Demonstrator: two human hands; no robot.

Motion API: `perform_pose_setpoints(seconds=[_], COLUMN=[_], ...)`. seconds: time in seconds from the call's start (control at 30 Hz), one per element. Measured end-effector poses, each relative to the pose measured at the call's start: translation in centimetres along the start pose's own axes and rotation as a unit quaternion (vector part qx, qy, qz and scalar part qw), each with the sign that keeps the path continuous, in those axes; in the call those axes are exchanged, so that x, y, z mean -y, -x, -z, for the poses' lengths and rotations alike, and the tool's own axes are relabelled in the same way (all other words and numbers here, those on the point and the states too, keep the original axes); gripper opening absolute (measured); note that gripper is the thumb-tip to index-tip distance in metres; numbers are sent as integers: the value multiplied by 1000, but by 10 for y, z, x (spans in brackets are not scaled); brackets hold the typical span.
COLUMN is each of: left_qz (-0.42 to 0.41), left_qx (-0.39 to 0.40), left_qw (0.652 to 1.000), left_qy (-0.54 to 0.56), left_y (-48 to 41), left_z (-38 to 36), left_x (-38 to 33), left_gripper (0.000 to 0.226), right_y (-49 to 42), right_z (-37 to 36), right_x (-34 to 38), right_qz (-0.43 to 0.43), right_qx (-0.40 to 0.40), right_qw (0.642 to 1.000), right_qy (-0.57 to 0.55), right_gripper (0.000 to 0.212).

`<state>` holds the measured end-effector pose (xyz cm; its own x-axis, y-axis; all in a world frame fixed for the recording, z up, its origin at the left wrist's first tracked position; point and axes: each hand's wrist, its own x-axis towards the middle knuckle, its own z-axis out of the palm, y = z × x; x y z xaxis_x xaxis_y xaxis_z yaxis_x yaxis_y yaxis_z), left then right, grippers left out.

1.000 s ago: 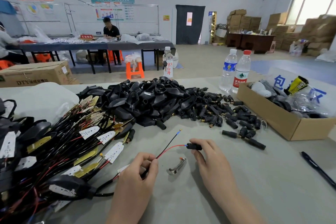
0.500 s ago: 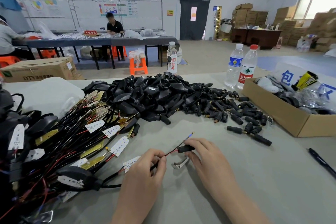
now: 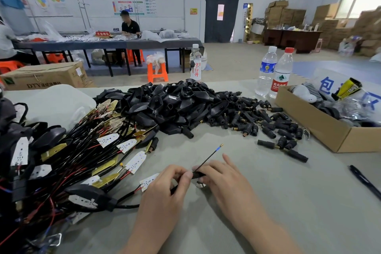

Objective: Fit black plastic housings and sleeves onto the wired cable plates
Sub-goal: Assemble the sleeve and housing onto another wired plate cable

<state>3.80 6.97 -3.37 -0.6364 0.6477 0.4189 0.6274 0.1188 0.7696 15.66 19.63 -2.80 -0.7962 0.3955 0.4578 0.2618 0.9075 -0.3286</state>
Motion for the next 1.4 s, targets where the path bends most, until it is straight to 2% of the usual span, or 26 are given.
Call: perform_pose_setpoints(seconds=[0.13,0.27,0.4,0.47,0.6,0.73,0.87,0.93,1.03,1.13,1.2,1.3,1.4], left_qz=[0,-21,-35,-31,39,47,58,67,94,108,108,98,91], left_qx=[-6,-14,-18,-20,-25,9,41,37,40,54,56,56,68], left_qw=[1000,1000,999,999,995,985,973,966,954,956,960,966,969], left_qy=[21,-3,-11,2,89,164,220,247,280,267,252,232,219], left_y=[-1,-2,-2,0,1,-1,-4,-4,-6,-6,-7,-8,-6], left_z=[2,2,1,0,4,9,15,20,24,25,26,27,26], left_x=[1,0,-1,-2,-5,-14,-18,-20,-24,-25,-25,-28,-30], left_gripper=[4,14,19,18,21,9,36,44,30,24,32,39,44], right_y=[1,0,-1,-2,-2,-2,-2,-2,-2,-3,-3,-3,-3], right_z=[0,-4,-8,-9,-8,-9,-7,-6,-5,-4,-3,-3,-4], right_x=[5,5,4,4,4,3,5,4,5,5,3,1,1], right_qz=[18,21,22,17,-8,-9,-13,-15,-22,-36,-51,-61,-57], right_qx=[18,28,62,64,44,52,59,51,38,26,10,0,-13], right_qw=[1000,999,997,997,996,996,994,994,994,993,992,992,992], right_qy=[-10,-16,-29,-40,-75,-76,-94,-94,-102,-113,-111,-108,-115], right_gripper=[34,21,31,28,26,28,36,32,32,34,35,52,54])
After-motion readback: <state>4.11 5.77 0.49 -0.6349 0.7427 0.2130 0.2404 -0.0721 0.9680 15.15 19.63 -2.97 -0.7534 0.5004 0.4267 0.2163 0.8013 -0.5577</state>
